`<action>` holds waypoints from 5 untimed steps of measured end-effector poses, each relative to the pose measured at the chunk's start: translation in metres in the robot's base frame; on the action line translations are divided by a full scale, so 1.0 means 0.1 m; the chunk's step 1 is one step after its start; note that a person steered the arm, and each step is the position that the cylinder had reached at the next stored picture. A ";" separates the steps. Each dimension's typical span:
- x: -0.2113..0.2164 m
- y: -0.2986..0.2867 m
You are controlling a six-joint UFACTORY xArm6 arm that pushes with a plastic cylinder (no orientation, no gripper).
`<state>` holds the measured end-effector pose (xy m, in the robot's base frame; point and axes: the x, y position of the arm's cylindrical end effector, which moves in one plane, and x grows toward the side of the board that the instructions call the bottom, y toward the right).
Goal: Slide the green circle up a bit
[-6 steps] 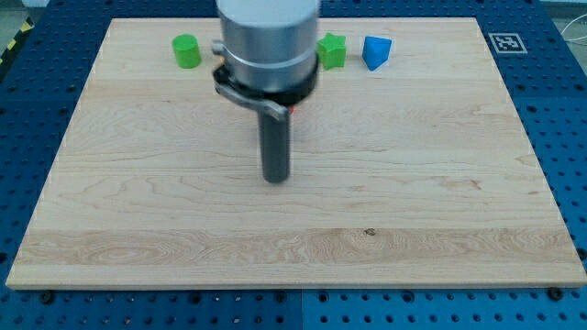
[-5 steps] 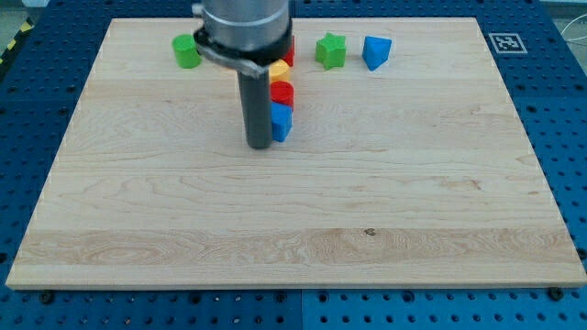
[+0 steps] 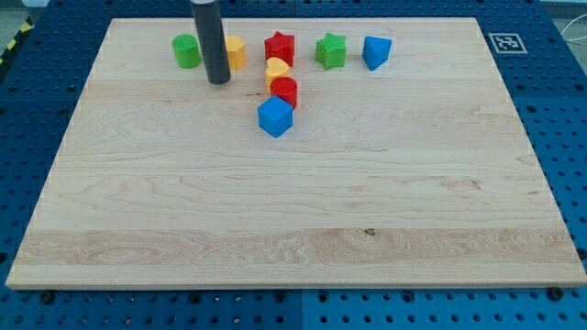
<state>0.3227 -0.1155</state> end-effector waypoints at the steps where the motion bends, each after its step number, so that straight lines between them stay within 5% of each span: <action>1: -0.17 -0.06; 5: -0.55 -0.66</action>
